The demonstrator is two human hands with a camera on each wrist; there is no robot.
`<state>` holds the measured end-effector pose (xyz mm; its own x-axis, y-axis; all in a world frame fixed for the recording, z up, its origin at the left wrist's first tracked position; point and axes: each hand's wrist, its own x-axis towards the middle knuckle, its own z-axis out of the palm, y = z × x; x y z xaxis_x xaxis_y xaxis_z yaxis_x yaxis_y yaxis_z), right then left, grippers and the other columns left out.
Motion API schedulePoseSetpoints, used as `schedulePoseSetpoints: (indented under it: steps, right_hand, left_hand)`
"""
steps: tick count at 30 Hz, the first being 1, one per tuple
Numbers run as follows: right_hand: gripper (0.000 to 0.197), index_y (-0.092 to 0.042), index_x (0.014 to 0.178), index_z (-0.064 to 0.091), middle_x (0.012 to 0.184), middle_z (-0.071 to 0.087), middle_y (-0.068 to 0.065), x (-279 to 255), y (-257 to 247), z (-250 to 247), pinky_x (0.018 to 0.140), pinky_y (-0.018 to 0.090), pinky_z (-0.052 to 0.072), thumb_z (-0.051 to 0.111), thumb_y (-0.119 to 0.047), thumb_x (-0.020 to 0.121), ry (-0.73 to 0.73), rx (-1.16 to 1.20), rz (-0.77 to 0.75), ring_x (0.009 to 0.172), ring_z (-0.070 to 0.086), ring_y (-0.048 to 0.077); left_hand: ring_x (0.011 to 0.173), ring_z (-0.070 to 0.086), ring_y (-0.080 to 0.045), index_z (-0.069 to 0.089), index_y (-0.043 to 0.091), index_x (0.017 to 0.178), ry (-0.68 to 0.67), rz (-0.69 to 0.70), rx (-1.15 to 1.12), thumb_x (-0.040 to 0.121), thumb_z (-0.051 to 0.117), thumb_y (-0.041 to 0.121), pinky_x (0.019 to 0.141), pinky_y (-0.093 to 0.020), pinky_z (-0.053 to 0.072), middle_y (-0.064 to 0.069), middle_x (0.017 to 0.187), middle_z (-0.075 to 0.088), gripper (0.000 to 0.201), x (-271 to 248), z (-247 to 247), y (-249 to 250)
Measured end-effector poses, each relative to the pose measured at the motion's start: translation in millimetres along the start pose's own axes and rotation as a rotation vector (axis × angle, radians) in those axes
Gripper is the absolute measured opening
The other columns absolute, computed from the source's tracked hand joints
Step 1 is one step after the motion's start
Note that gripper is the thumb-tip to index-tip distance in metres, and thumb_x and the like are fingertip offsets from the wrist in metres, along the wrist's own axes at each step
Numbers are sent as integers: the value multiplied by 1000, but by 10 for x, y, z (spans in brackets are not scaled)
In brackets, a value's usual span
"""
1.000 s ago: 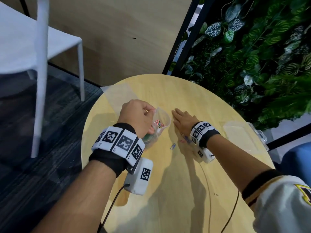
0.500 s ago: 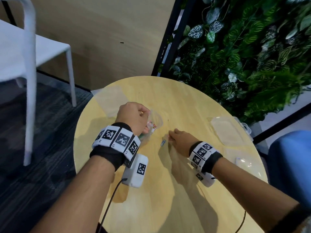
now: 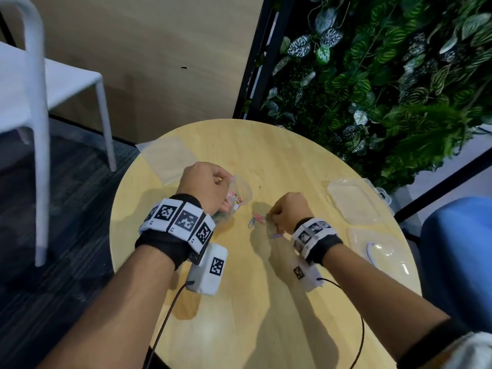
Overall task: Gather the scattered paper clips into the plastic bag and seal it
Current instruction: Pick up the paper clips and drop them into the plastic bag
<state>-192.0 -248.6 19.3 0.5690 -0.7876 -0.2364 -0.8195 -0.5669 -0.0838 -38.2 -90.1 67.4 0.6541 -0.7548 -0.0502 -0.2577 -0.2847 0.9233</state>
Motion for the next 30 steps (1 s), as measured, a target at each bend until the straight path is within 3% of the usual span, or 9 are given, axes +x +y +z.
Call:
schedulePoseSetpoints:
  steps: [3,6,9,12,17,19,23,26,30]
  right_hand:
    - [13,-8,82,79,83,75,7,163,318,-41,78,28,57,80,-18,74,41,542,250,74,67,16]
    - [25,9,91,72,94,70,23,213,517,-82,80,34,59,80,-5,72,-15,1170,444,72,66,22]
    - [20,10,98,68,102,69,20,205,501,-269,67,21,59,71,-1,81,-51,1552,415,81,71,18]
    - [12,6,97,65,93,69,14,41,233,-538,72,19,59,63,-1,88,-114,1729,259,85,70,16]
    - [23,15,104,64,87,71,18,-275,-351,-640,73,20,59,65,4,85,-265,1532,39,77,71,20]
    - [19,15,100,66,86,70,19,-327,-492,-579,76,21,59,66,2,85,-242,1382,-7,74,70,19]
    - [18,8,102,68,82,69,15,-342,-589,-526,83,25,58,59,9,87,-155,1085,-62,73,69,19]
    - [13,-2,92,76,79,74,11,-341,-585,-548,70,17,57,67,1,83,-38,735,-140,63,69,10]
    - [12,-17,86,80,76,75,-1,-347,-607,-514,50,5,39,71,-14,80,75,346,-282,52,54,-1]
  left_hand:
    - [50,71,-24,74,15,84,-14,7,10,94,61,14,55,-29,60,0,64,66,16,-1,7,9]
    - [55,72,-30,73,16,82,-12,12,-2,94,61,13,59,-34,61,-6,66,69,17,-3,7,16]
    - [58,72,-33,74,11,87,-11,12,-18,93,62,14,62,-42,62,-13,72,72,14,2,20,10]
    - [59,72,-32,75,11,86,-13,20,-8,93,63,14,65,-43,62,-12,72,72,14,7,52,16]
    - [56,73,-27,74,11,87,-20,25,18,94,63,17,62,-37,63,-9,71,73,15,0,56,37]
    - [56,73,-26,74,11,88,-17,27,26,94,63,18,57,-32,62,-7,71,72,14,-14,40,42]
    - [59,73,-26,75,10,88,-20,41,35,92,66,19,62,-34,62,-10,75,73,14,-20,51,42]
    - [56,73,-26,72,16,80,-54,18,-2,93,64,16,60,-34,62,-9,72,73,15,-16,81,61]
    - [43,67,-10,73,12,85,-91,13,3,94,62,13,47,-20,57,-5,69,71,15,-36,106,84]
